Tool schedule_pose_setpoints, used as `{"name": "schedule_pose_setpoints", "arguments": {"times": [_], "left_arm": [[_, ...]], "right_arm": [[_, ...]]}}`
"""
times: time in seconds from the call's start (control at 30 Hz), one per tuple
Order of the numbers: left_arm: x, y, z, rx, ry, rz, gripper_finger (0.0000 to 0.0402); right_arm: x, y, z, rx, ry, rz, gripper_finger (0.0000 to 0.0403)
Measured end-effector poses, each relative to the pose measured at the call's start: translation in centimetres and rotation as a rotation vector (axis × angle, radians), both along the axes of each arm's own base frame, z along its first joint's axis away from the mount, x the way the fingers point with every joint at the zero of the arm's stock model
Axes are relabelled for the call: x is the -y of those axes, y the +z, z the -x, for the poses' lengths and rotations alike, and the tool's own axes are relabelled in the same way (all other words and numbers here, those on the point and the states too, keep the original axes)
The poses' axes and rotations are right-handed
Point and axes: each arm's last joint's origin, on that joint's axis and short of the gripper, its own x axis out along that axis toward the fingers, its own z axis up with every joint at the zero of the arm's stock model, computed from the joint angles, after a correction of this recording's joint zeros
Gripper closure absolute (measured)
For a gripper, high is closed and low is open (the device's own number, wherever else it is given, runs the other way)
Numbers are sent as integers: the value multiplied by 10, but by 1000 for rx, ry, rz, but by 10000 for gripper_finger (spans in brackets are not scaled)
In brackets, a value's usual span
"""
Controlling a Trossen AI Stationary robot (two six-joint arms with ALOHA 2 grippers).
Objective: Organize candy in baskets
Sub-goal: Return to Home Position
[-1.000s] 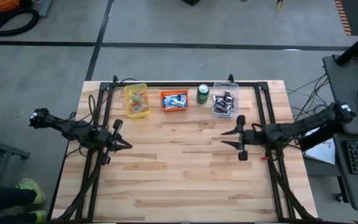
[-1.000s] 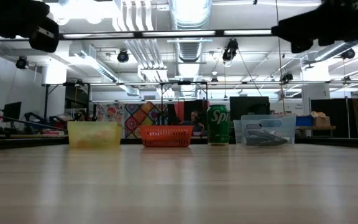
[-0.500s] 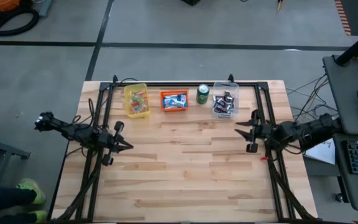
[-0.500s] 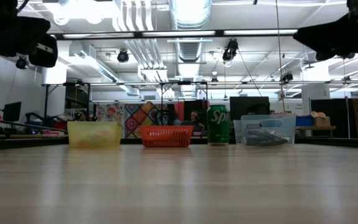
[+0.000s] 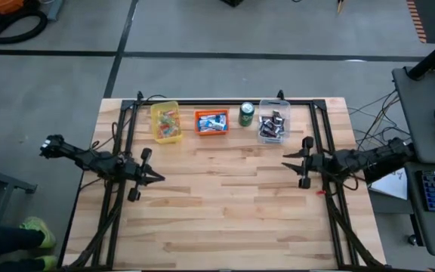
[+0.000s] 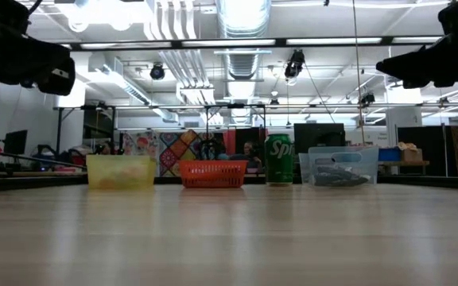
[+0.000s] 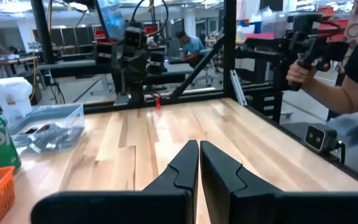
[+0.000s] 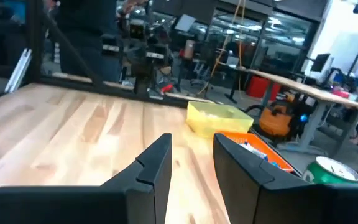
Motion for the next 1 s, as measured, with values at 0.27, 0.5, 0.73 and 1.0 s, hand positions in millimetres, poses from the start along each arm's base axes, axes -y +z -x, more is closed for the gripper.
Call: {"name": "schedule_pose_setpoints", "arguments": {"times": [0.27, 0.5, 0.73, 1.0], "left_arm": [[1, -3, -2, -38, -1, -13, 402], [1, -5, -4, -57, -1, -20, 401], [2, -6, -5, -79, -1, -28, 402], [2, -5, -6, -79, -1, -29, 402]], "right_arm": [[-2, -6, -4, -48, 11, -160, 294], [-2, -9, -7, -62, 10, -395, 294], [-3, -10, -7, -71, 8, -392, 294], [-3, -10, -7, -71, 8, -392, 294]]}}
